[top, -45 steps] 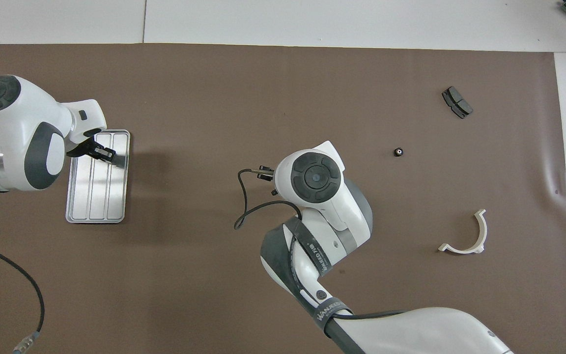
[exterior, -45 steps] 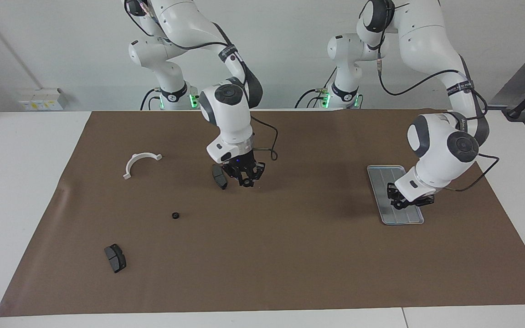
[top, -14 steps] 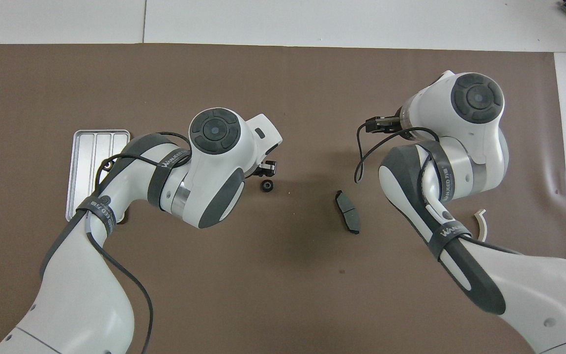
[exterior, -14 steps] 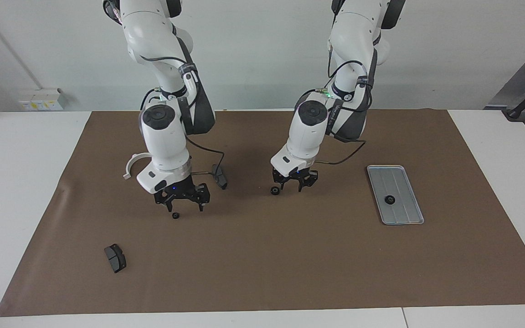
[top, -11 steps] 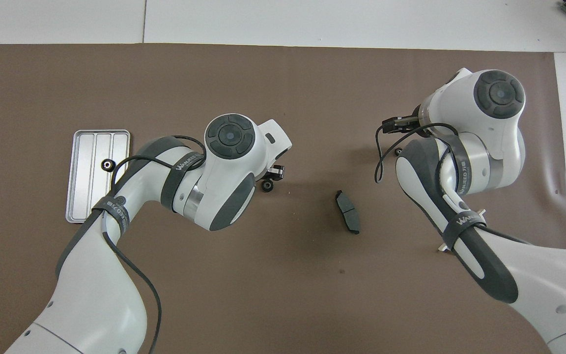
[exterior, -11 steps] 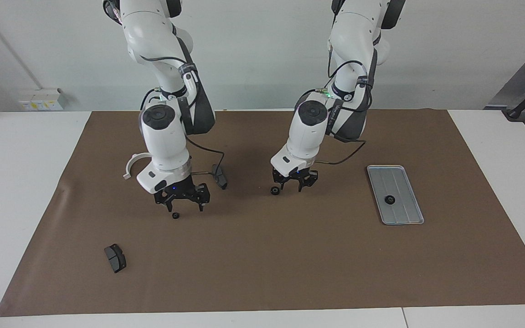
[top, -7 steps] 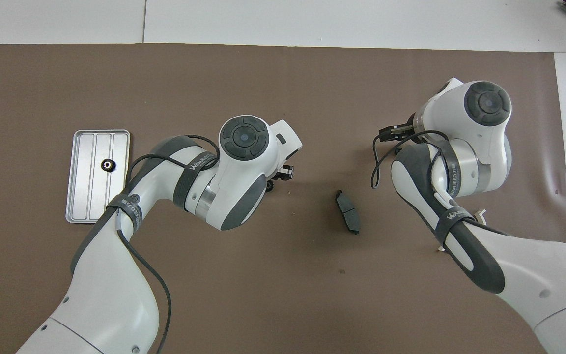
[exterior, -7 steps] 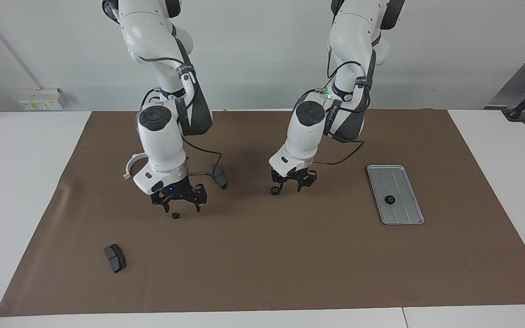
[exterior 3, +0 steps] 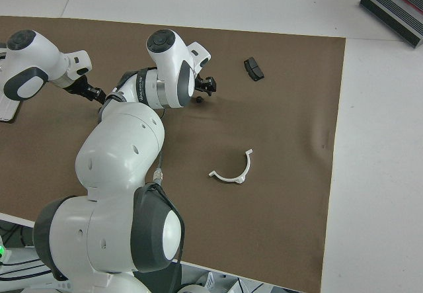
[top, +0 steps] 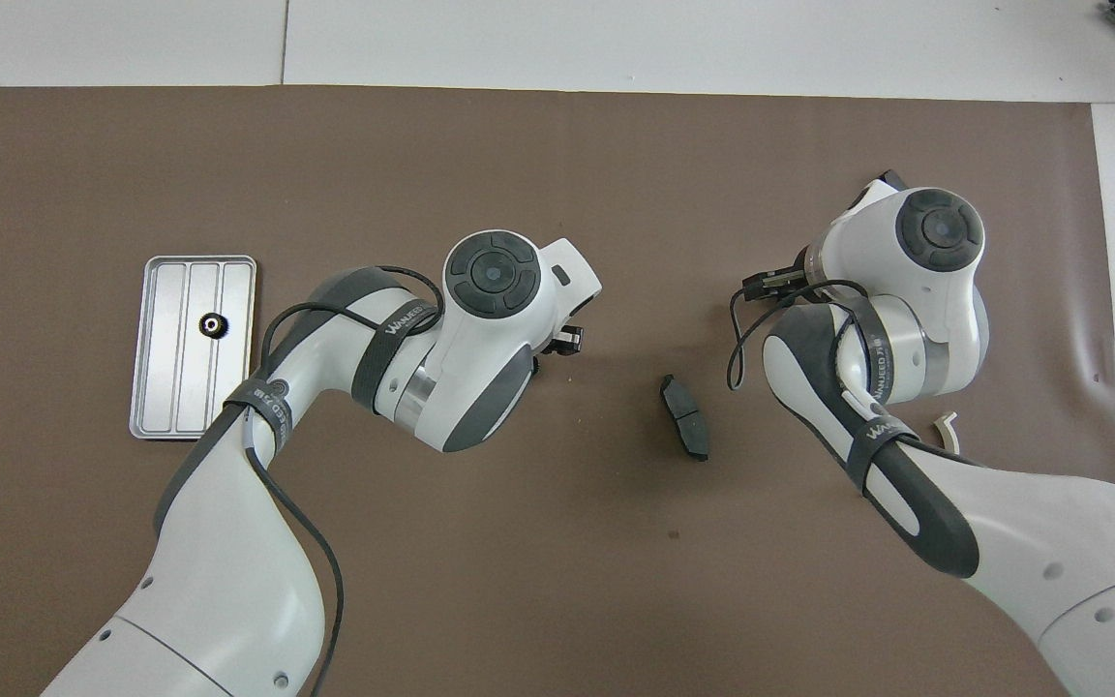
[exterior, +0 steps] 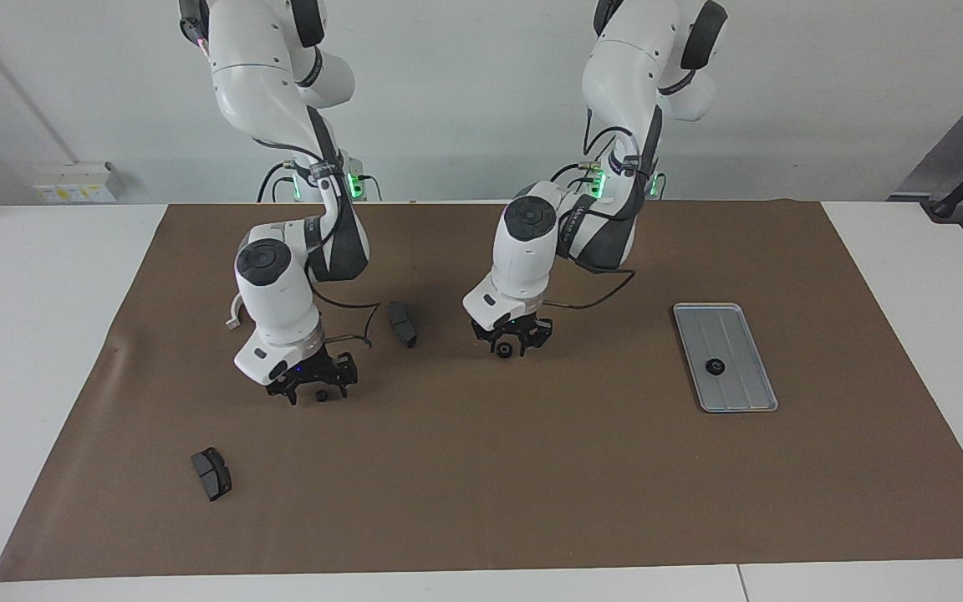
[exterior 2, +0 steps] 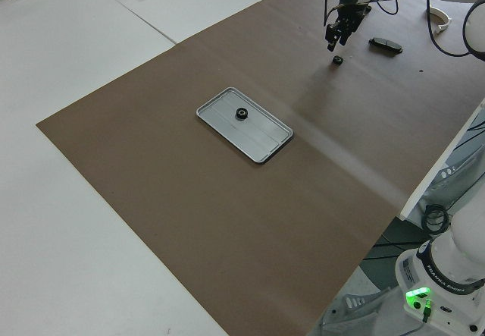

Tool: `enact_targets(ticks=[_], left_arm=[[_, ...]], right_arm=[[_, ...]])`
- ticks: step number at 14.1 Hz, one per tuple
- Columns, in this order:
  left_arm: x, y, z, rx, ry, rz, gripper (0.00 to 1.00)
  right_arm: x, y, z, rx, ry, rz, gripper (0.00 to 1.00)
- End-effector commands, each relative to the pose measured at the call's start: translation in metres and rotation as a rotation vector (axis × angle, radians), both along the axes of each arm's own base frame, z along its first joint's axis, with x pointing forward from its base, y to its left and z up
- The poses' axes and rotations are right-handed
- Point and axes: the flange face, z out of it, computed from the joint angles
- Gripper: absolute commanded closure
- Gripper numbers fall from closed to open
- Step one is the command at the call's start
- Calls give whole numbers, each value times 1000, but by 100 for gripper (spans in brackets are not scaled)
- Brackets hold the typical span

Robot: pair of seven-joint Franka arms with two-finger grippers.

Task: Pick bearing gear from pile to tray

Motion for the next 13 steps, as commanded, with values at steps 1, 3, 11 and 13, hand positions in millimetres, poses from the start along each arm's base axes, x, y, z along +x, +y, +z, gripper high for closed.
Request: enact_targets(ticks=[1,3,11,13], left_arm=[[1,-5,-17,26,-19,2,44],[-1,-6,-19,33,-14,-1,44],[-14,-8,-38,67,13,-21,44],[-16,-7,-41,85,14,-32,44]], right_arm=[[-6,-3,-3,16,10,19,23],[-8,-4,-3,14,24,19,25],[-13,-11,-6,10,59,6,42],[-13,-12,-6,10,59,6,50]])
